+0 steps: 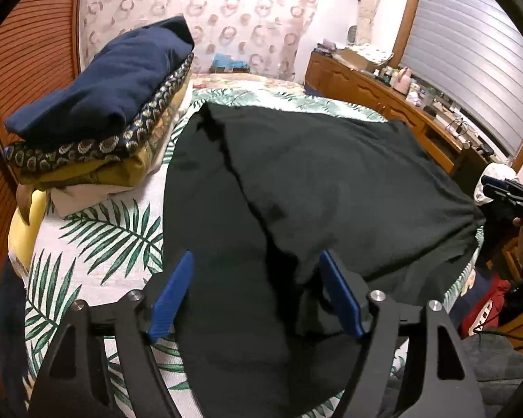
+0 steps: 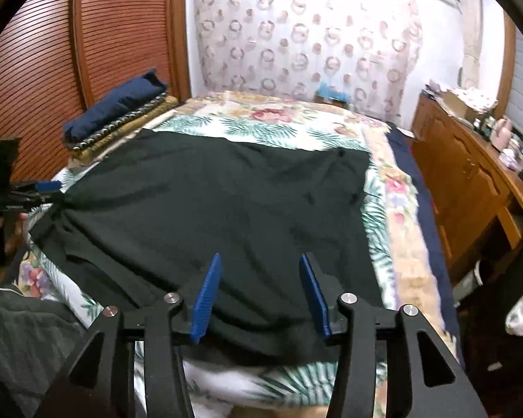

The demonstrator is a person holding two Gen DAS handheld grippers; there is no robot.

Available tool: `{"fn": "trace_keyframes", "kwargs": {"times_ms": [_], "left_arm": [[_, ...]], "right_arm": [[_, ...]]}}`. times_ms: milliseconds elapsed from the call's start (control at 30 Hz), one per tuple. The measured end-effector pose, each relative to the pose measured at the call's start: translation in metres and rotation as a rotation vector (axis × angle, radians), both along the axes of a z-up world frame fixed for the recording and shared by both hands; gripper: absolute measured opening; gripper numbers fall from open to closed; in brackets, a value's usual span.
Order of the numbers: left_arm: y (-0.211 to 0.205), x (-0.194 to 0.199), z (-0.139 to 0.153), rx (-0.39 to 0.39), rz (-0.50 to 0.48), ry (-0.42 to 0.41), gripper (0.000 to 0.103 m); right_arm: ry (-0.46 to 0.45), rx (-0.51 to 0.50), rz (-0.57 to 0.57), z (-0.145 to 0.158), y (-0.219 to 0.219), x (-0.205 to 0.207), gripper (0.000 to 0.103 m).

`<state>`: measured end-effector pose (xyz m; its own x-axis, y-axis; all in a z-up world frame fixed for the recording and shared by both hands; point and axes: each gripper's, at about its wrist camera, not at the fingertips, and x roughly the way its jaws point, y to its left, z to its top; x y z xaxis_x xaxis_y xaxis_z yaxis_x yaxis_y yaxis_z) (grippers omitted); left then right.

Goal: Fold small clothes

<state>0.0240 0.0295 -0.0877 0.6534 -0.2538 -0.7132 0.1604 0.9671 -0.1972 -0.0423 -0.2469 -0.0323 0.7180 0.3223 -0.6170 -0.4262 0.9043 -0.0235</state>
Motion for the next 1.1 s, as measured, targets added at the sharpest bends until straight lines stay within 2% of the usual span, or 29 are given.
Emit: {"fn": "trace_keyframes", "kwargs": {"times_ms": [267, 533, 800, 900, 967, 1033, 1100], "left_arm": [[0.000, 0.008, -0.016, 0.057, 0.039, 0.044, 0.076], [0.001, 0.008, -0.020, 0.094, 0.072, 0.034, 0.084], [0.007, 0.010, -0.019, 0.072, 0.093, 0.050, 0.085], [0.010, 0.006, -0.019, 0.064, 0.106, 0.047, 0.085], [0.009, 0.005, -0.019, 0.055, 0.112, 0.047, 0.085], [0.008, 0.003, -0.018, 0.031, 0.109, 0.045, 0.085], [0.007, 0.001, -0.017, -0.030, 0.074, 0.046, 0.085]], "right_arm": [[0.029, 0.011, 0.066, -0.038, 0.045, 0.035, 0.054], [0.074, -0.024, 0.067, -0.073, 0.068, 0.058, 0.054], [0.056, -0.014, 0.040, -0.077, 0.071, 0.055, 0.057], [0.029, -0.024, 0.024, -0.079, 0.073, 0.051, 0.065], [0.023, -0.013, 0.008, -0.081, 0.071, 0.052, 0.073], [0.011, -0.004, 0.011, -0.081, 0.072, 0.051, 0.075], [0.002, 0.000, 0.009, -0.083, 0.071, 0.048, 0.075]]}}
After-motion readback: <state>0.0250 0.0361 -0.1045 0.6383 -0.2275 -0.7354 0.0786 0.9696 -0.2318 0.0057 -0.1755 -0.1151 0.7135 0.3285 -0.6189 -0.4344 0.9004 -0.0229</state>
